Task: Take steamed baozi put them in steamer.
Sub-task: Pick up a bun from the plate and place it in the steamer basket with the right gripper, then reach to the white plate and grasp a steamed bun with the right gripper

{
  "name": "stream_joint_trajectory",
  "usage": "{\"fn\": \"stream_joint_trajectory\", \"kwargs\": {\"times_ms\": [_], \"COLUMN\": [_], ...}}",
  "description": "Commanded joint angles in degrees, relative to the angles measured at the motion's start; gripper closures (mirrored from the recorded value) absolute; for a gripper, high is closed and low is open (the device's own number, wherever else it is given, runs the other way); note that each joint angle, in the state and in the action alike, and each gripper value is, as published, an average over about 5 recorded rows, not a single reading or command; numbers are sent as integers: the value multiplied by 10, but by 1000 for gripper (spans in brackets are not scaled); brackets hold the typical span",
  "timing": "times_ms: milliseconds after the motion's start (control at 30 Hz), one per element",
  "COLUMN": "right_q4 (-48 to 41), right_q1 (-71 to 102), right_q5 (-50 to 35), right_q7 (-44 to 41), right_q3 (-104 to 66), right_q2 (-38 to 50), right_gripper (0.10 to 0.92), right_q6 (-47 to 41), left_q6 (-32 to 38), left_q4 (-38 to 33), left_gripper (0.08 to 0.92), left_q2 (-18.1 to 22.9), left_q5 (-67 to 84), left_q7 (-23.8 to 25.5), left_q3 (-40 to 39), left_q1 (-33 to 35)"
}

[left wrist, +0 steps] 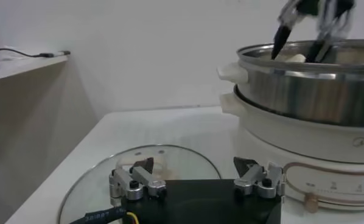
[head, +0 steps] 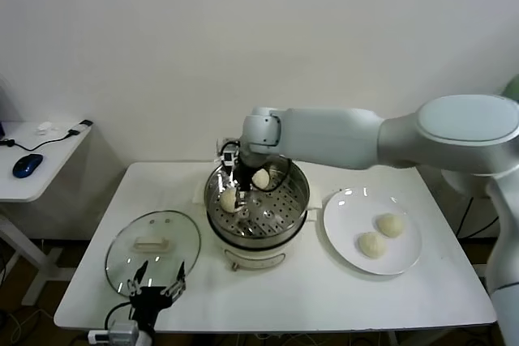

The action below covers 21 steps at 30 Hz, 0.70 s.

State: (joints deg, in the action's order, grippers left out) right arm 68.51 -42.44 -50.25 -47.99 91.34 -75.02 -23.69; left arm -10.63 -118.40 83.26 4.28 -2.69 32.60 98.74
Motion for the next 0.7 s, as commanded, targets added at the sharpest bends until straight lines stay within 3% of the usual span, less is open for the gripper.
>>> {"fn": "stream_joint_trajectory", "kwargs": {"times_ms": [33, 200, 333, 700], "right_q4": [76, 130, 124, 67], "right_q1": [-184, -189, -97, 149], "right_q5": [62, 152, 216, 298], "right_q7": [-167, -161, -134, -83], "right_q3": [132, 205, 188, 20], "right_q2": [218, 337, 382, 392], "right_gripper": [203, 203, 203, 203], "right_q6": [149, 170, 161, 101], "left_q6": [1, 2, 2, 4], "left_q4": [0, -1, -2, 2], "left_gripper": [177, 177, 177, 177], "left_q2": [-1, -1, -1, 3], "left_q5": [-1, -2, -6, -8], "left_q7": [0, 0, 0, 0], "left_q3": [-1, -5, -6, -2], "left_q1": [1, 2, 2, 9]}}
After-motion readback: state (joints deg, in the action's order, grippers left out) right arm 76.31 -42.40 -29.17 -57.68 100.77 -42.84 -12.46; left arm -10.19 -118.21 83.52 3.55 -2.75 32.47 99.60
